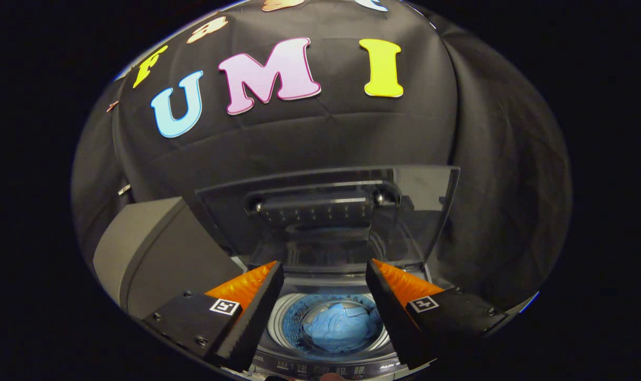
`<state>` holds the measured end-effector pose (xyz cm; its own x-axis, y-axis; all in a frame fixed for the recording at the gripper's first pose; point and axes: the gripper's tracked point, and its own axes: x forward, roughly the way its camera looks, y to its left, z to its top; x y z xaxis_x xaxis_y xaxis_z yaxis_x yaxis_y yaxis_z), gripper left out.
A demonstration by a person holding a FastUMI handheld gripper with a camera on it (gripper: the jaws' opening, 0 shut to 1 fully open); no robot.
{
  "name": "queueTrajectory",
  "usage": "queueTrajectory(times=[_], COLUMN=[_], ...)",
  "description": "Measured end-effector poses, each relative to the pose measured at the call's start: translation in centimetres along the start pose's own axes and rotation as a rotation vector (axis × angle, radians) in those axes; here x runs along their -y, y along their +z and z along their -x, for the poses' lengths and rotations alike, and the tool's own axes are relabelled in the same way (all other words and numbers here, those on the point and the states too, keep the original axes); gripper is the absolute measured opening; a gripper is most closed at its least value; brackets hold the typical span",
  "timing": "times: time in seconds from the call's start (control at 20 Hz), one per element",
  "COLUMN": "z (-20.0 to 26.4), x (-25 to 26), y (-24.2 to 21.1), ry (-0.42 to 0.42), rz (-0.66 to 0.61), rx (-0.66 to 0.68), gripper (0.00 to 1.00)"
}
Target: Put the clothes into the washing machine and then close the washing machine lid.
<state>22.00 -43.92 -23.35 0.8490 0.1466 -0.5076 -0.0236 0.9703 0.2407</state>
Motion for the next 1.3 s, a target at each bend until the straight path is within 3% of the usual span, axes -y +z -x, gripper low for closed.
queueTrajectory(times=[0.55,1.3], z=[1.4,-8.0], x=[-2.4,-0.6], y=[8.7,10.7], ry=[0.051,-0.027], rz=[0.087,0.070], rx=[0.301,0.185], gripper=[0.99,1.00])
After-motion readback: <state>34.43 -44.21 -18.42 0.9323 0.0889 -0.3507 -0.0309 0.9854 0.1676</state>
